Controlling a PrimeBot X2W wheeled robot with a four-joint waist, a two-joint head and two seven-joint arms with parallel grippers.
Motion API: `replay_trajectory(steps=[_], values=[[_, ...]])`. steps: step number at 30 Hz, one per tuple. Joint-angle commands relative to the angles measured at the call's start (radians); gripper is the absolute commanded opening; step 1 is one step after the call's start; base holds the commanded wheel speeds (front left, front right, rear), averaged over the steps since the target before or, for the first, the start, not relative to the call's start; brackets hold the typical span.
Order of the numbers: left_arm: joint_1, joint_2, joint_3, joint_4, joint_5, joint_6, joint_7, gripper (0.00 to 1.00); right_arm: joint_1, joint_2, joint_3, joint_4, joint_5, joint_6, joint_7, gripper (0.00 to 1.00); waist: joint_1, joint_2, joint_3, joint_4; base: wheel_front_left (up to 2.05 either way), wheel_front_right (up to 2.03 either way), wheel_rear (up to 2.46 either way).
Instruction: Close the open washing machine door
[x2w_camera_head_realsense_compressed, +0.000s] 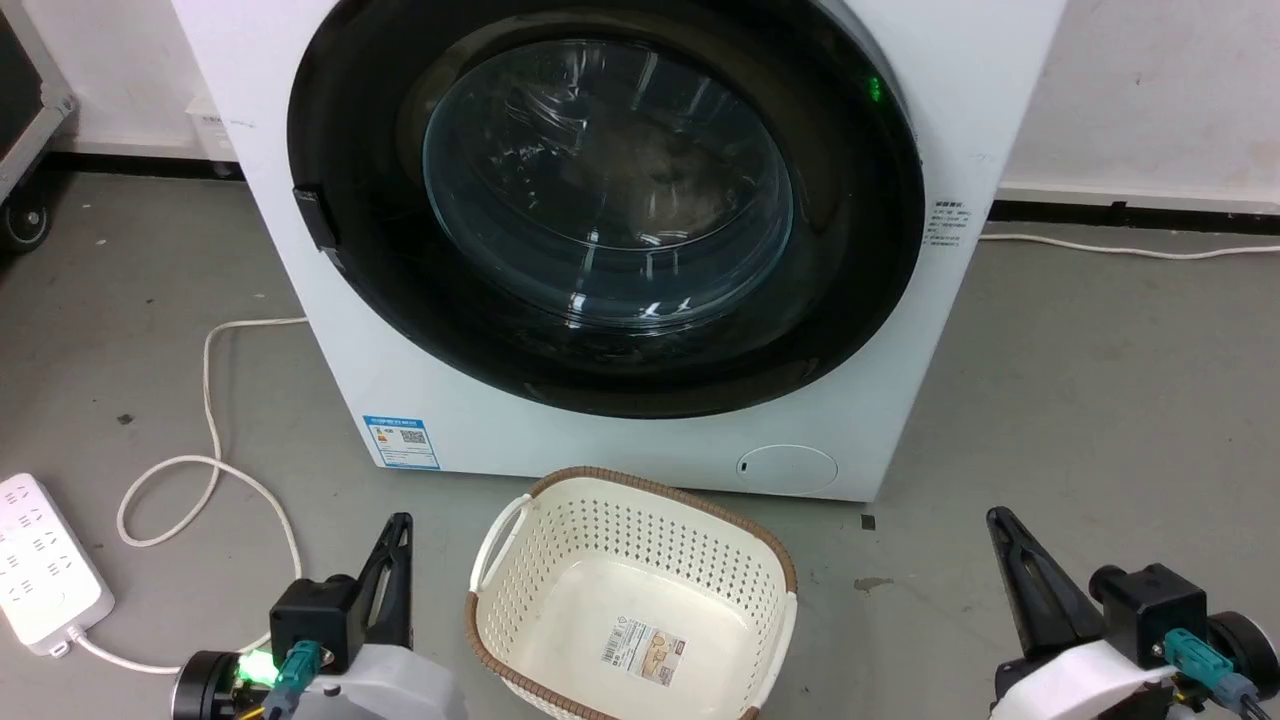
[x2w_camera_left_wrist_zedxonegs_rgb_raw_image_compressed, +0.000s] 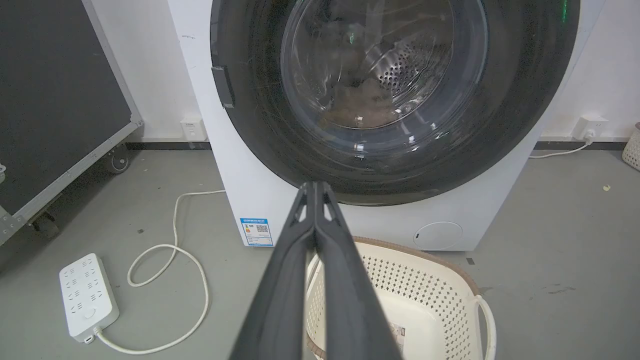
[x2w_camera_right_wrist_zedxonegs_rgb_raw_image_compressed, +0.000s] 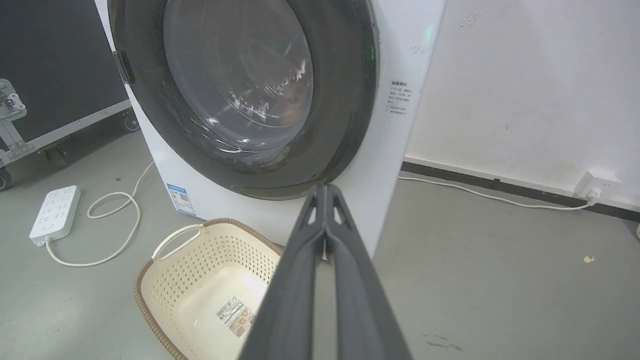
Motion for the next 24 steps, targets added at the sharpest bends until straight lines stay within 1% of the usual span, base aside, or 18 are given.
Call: replay_trajectory(steps=[1, 24], values=[[-0.012, -0.001, 0.003, -0.007, 0.009, 0.003, 0.004, 0.00, -0.015, 0.004, 0.004, -0.007, -0.008, -0.001, 0.005, 0.00, 0.0000, 0.0000, 0.000, 0.000, 0.00, 0.00, 0.00], [-0.016, -0.003, 0.024, -0.042, 0.029, 0.012, 0.052, 0.00, -0.030, 0.005, 0.021, -0.015, -0.014, -0.001, 0.053, 0.00, 0.0000, 0.0000, 0.005, -0.009, 0.00, 0.00, 0.00]])
